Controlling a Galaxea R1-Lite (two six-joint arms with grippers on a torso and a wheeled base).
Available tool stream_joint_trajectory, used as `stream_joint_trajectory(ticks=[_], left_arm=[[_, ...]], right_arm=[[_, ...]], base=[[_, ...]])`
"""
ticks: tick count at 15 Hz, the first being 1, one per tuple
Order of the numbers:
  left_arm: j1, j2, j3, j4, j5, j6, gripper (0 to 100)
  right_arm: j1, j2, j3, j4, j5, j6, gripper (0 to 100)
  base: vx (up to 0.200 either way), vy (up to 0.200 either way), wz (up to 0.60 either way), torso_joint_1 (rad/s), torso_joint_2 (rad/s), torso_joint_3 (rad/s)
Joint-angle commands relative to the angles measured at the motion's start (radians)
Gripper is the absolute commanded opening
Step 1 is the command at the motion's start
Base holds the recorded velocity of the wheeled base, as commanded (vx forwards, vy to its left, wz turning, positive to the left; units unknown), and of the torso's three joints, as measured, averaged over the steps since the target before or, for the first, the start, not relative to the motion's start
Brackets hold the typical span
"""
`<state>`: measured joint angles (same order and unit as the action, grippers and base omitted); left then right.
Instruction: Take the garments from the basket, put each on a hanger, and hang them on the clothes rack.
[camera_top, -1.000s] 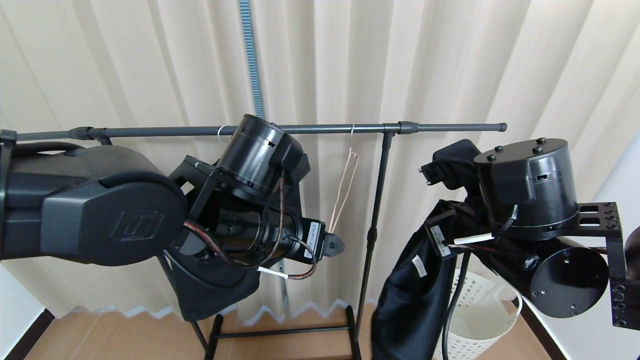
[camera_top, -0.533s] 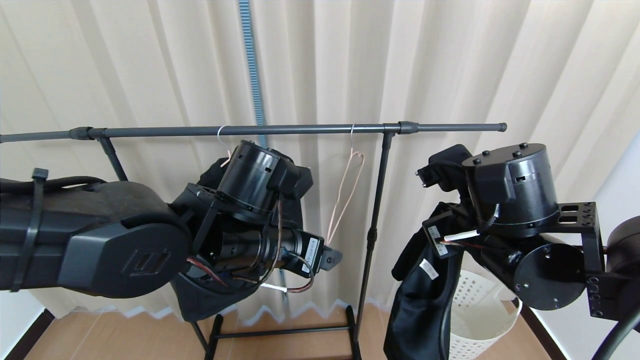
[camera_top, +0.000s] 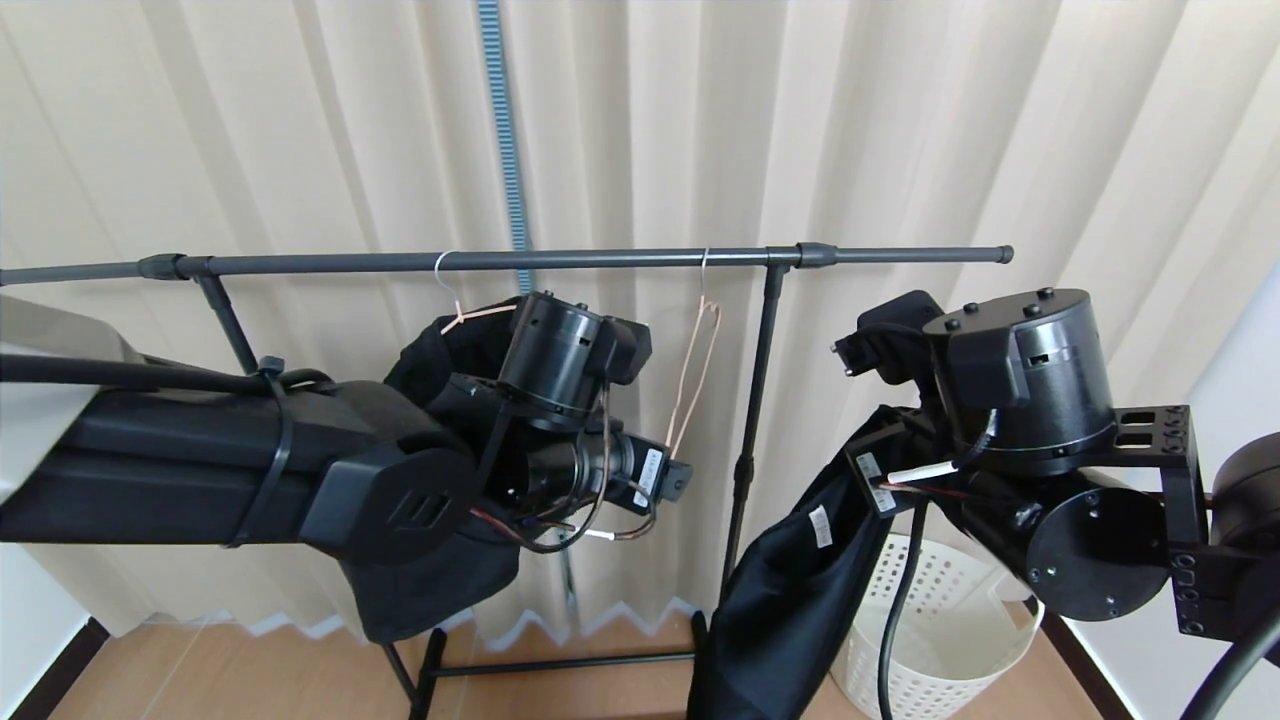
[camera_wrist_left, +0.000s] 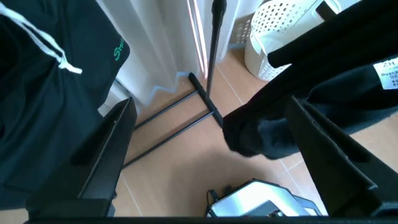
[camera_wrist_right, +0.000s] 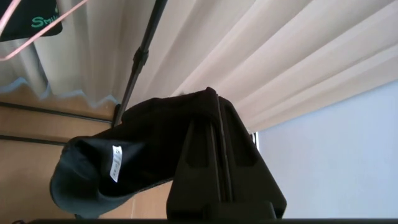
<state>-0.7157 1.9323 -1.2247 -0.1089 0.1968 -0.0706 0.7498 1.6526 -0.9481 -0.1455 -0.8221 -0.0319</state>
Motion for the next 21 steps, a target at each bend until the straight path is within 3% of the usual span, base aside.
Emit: stream_joint_trajectory(ticks=[1,8,14,19,21], left_arm=[[0.001,0.056,-0.052,-0.017,0.004,0.008,100],[0.004,0.165,-0.137,-0.107,0.019,0.100,100],[0.010,0.185,-0.171,-0.107,0.062,0.097,100],[0.009,0.200,-0.173,-0.110,0.072,0.080,100],[0.004,0.201,-0.171,-0.153,0.069,0.060,100]], right_arm=[[0.000,-0.004,0.000,0.000,0.000,0.000,0],[0.000,-0.007,-0.001,0.000,0.000,0.000,0],[0.000,-0.007,-0.003,0.000,0.000,0.000,0],[0.000,-0.007,-0.003,0.000,0.000,0.000,0],[0.000,-0.007,-0.003,0.000,0.000,0.000,0]], base=[[0.000,0.000,0.00,0.000,0.00,0.000],[0.000,0.000,0.00,0.000,0.00,0.000],[0.000,0.000,0.00,0.000,0.00,0.000],[0.120,0.000,0.00,-0.001,0.00,0.000],[0.000,0.000,0.00,0.000,0.00,0.000]])
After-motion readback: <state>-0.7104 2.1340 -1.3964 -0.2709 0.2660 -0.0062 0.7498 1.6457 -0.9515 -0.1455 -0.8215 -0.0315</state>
